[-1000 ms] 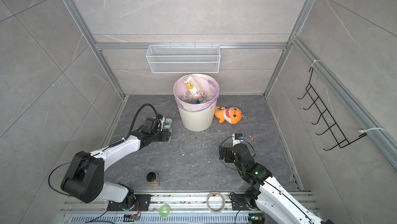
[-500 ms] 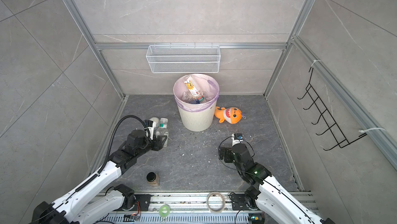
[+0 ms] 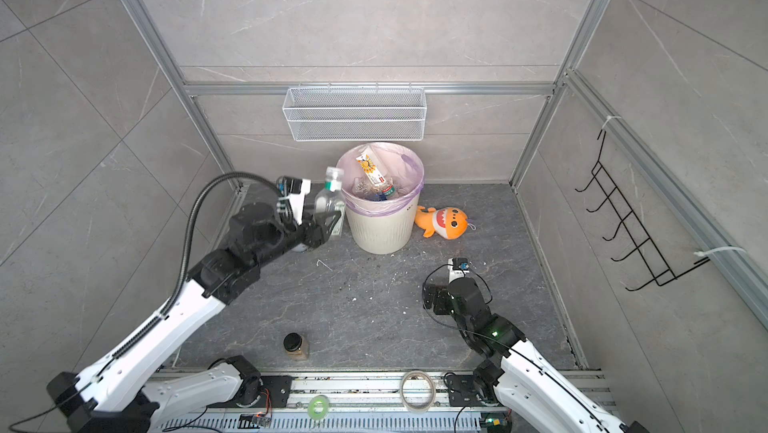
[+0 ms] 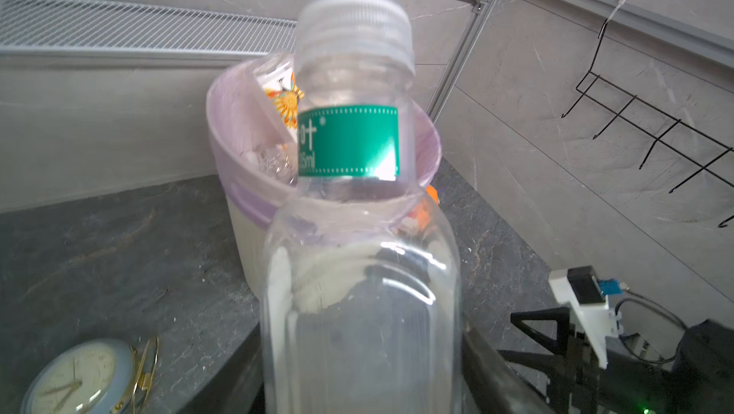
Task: Throw the plastic bottles in the bin
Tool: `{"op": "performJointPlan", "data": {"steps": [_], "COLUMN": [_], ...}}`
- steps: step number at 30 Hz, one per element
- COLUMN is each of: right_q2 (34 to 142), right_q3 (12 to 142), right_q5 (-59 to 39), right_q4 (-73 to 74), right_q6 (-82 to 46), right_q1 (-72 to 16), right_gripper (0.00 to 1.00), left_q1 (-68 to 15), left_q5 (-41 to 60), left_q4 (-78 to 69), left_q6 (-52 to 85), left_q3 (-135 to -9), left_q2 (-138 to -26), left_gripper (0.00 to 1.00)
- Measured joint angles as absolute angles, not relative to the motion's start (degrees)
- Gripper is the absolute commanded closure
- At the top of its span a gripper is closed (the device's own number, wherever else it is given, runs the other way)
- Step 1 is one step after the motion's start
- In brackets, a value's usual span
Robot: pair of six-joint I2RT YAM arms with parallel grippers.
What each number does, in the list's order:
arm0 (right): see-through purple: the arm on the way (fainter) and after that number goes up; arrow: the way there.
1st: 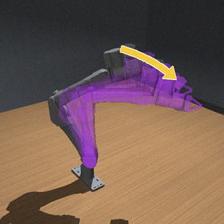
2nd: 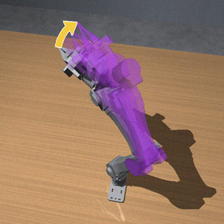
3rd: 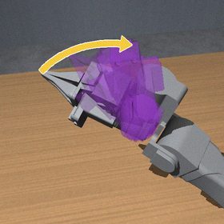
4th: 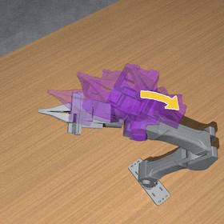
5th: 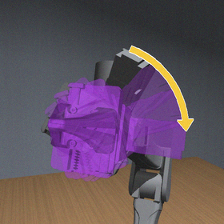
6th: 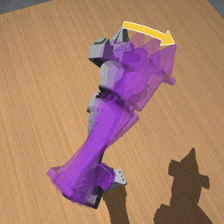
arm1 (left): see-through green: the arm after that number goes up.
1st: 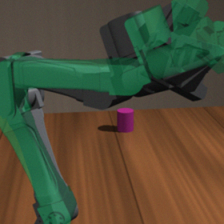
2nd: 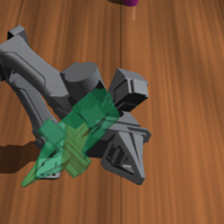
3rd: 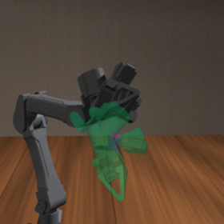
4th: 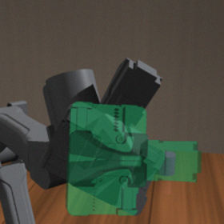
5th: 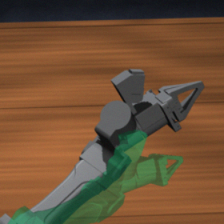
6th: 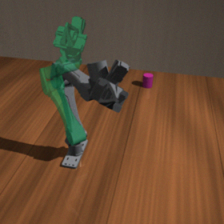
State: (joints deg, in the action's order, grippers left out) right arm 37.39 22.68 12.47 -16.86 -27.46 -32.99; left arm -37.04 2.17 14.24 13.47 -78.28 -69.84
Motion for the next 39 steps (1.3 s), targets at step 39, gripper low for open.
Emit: {"op": "performJointPlan", "data": {"steps": [39], "right_q2": [37.19], "right_q3": [22.7], "right_q5": [13.91], "right_q4": [-16.86], "right_q6": [-27.49], "right_q1": [-33.21], "right_gripper": [0.0], "left_q1": [-25.76], "left_q5": [0.58], "left_q4": [13.3], "left_q6": [13.13], "left_q3": [-76.14], "left_q2": [-71.88], "left_gripper": [0.0]}}
